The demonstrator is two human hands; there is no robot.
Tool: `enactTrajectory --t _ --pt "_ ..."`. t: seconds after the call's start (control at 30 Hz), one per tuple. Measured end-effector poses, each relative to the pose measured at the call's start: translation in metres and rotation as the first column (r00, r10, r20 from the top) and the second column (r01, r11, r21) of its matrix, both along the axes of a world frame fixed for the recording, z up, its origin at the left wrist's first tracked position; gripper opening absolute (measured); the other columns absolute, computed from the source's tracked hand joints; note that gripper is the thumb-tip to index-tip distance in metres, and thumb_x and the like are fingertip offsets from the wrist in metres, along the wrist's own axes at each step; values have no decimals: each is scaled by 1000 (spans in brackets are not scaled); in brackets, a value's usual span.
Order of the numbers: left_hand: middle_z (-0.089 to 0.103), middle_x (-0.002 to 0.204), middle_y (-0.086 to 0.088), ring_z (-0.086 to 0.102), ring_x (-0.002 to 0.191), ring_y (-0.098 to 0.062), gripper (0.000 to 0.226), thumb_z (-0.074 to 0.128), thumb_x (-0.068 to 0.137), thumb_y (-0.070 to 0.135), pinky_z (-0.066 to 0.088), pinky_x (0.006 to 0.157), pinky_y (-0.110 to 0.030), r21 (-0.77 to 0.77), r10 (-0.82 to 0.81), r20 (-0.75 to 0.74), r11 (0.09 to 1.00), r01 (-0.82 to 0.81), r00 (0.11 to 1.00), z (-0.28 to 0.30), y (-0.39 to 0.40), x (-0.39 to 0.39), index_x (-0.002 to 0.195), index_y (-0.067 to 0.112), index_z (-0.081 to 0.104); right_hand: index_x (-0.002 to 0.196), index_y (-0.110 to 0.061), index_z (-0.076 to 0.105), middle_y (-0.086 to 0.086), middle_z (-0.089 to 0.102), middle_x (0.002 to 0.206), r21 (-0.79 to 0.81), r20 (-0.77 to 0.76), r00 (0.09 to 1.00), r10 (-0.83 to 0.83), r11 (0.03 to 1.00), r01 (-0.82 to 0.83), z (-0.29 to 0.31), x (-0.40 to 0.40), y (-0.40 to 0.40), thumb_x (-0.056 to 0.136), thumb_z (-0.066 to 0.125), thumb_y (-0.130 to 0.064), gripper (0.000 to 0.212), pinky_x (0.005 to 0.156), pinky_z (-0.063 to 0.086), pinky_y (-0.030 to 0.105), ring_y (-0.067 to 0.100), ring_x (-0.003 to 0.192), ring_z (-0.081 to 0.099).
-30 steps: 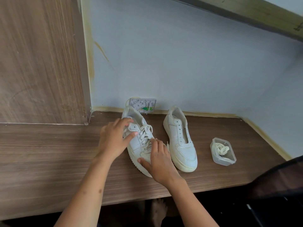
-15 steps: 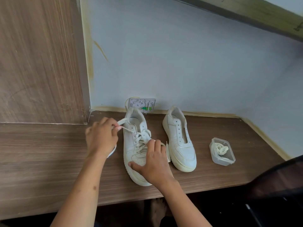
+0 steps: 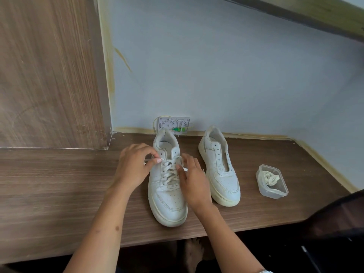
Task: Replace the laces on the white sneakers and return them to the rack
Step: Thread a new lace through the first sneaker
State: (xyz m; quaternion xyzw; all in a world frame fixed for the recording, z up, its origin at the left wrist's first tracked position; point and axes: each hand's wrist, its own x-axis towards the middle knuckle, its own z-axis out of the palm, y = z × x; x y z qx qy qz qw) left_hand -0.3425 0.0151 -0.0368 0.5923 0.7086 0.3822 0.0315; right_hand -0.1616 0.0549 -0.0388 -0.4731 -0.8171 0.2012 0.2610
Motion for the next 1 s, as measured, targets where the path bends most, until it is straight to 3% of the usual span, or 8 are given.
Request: enactTrajectory --t 0.1,0.23,0.43,0.57,0.67,0.8,0.9,1.0 --pt "59 89 20 50 88 -9 6 69 85 35 38 91 -39 -1 -11 -3 1000 11 1000 -2 1 1 84 30 66 112 -22 57 -9 56 110 22 -41 999 -34 999 35 -3 -2 7 102 46 -34 19 72 54 36 8 87 60" --pt "61 80 19 54 81 -10 5 66 88 35 34 91 -37 8 67 -67 998 -66 996 -2 -1 3 84 33 66 86 -18 52 -5 56 81 26 -111 993 -48 998 51 0 4 13 100 50 -24 16 61 49 37 10 67 51" --pt "63 82 21 58 84 -3 6 63 90 38 40 90 -39 -58 52 71 997 -48 996 -1 -2 0 84 36 65 86 -17 54 -4 56 74 -64 61 998 -14 998 18 8 12 19 98 52 -25 15 62 46 35 13 66 50" --pt "59 88 18 59 87 -1 7 64 90 31 46 88 -42 15 46 140 999 -49 989 -2 -4 -9 88 38 64 90 -14 63 -2 62 77 -169 241 970 -35 983 77 24 28 14 96 55 -22 13 61 46 31 16 72 59" --pt "60 89 18 58 87 1 6 66 88 29 49 85 -41 107 10 162 994 -28 987 0 -4 -7 90 34 66 84 -9 67 -3 58 64 -372 -47 999 16 928 -32 44 34 5 93 63 -22 17 54 40 21 3 52 51" --pt "64 85 9 60 86 -5 10 65 90 31 44 76 -23 234 -201 301 963 132 932 14 -7 15 83 24 69 93 -9 73 1 67 74 -516 -594 804 16 759 -396 76 27 -9 89 69 -16 9 58 39 19 9 62 52" --pt "65 93 8 61 98 -11 39 48 93 56 45 87 -26 236 -403 434 914 330 806 22 -12 38 90 25 72 107 -5 72 2 70 80 -451 -702 712 4 771 -450 81 19 -12 89 68 -13 20 64 43 16 7 71 57" --pt "61 101 17 57 105 -1 42 41 87 70 41 91 -15 217 -456 562 886 409 690 24 -13 55 92 37 67 113 -1 69 5 69 82 -430 -781 619 -81 788 -440 80 19 -10 90 65 -8 24 65 47 17 9 71 59"
